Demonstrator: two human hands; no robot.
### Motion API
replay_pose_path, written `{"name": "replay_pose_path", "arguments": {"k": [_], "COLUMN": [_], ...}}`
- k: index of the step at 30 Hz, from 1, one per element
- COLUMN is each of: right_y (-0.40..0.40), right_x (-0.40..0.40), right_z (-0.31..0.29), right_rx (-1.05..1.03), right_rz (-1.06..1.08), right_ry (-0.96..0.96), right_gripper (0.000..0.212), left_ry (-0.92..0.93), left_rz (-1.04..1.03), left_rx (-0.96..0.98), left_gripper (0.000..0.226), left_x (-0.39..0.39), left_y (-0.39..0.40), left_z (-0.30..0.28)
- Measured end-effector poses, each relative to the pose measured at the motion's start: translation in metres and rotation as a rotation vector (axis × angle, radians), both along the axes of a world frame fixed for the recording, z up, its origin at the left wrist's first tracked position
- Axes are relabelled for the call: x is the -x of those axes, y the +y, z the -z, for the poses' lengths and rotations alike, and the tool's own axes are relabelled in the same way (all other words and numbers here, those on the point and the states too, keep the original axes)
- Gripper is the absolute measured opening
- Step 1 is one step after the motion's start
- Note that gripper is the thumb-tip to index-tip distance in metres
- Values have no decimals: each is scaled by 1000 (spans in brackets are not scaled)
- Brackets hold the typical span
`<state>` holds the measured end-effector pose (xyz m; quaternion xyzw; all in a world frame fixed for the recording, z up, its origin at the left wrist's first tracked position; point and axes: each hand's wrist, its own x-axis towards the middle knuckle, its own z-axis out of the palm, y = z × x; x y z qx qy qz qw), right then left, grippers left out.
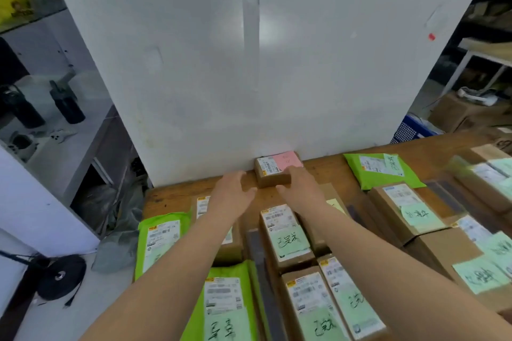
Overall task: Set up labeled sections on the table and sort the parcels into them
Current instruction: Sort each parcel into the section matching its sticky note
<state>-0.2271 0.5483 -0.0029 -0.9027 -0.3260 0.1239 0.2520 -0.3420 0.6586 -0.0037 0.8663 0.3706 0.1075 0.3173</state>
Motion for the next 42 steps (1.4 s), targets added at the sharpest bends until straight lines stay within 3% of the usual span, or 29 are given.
{"name": "replay_pose_path", "arguments": {"k": [7,13,19,23,30,35,40,42], "right_y": [-3,32,66,74,64,29,-34,-67], "right_x": [-109,-168,-203,-209,-202,-183,-145,-126], "right_z": [24,58,103,114,77,34,-11,-30], "right_rx": [86,102,101,102,-125,-279,-426,-500], "right_rz": [-121,-225,-180,-183,-105,-53,-11,-3], "right_ry": [20,145,302,310,457,559,659,761], "right_gripper": [47,34,46,44,61,49,84,78], "left_ry": [123,185,13,-105,-366,-594,-734,-732], "left_rz": [-163,-252,-537,-578,-692,-682,-533,-457], "left_rx": [34,107,355,402,435,458,530,521], "left_gripper": [39,43,57,42,62,35,31,28], "left_x": [-86,-140,-172,-175,-159,-135,-96,-78], "left_y": [-20,0,22,20,9,-12,-48,-67], "left_z": [17,64,110,128,87,44,-1,-17]}}
